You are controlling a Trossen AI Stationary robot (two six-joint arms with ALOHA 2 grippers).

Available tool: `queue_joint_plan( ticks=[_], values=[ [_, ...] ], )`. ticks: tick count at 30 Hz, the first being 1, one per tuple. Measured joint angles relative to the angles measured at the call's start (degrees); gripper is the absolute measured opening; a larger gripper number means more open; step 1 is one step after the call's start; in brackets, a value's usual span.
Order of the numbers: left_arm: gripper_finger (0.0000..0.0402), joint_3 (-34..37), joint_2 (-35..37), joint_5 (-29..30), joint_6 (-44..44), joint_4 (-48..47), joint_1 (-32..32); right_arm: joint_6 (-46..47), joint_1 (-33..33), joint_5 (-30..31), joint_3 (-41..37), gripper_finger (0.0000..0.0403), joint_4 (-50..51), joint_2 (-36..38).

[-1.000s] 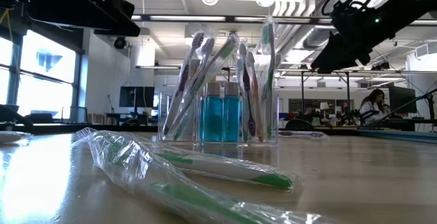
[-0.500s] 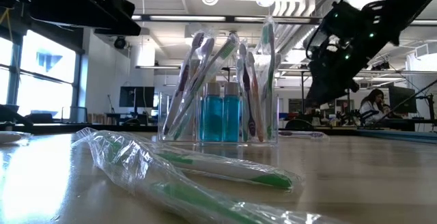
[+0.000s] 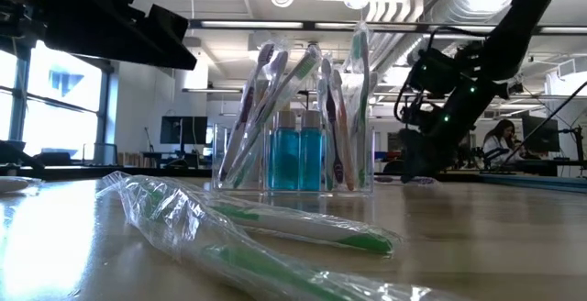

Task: Pick & Place toothbrushing station
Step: Put the purple toothbrush into the transparent organizer

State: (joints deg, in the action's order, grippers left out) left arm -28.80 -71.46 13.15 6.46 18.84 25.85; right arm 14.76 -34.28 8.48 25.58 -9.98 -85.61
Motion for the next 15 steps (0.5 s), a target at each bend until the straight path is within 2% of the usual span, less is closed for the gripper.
queue_joint_plan(
  ticks=[9,12,15],
  values=[
    [0.0184,0.0,-1.22,0.0,0.81,1.24,0.0,-0.14,0.04,0.2,0.39,0.022,-1.87,-5.99],
    [0.0184,0.0,-1.22,0.93,1.28,1.25,0.0,-0.45,0.12,0.53,0.37,0.0195,-1.59,-6.18],
    [0.0184,0.0,-1.22,1.3,1.23,1.66,0.0,-1.57,0.48,1.77,0.35,0.0152,-1.35,-6.34]
  ],
)
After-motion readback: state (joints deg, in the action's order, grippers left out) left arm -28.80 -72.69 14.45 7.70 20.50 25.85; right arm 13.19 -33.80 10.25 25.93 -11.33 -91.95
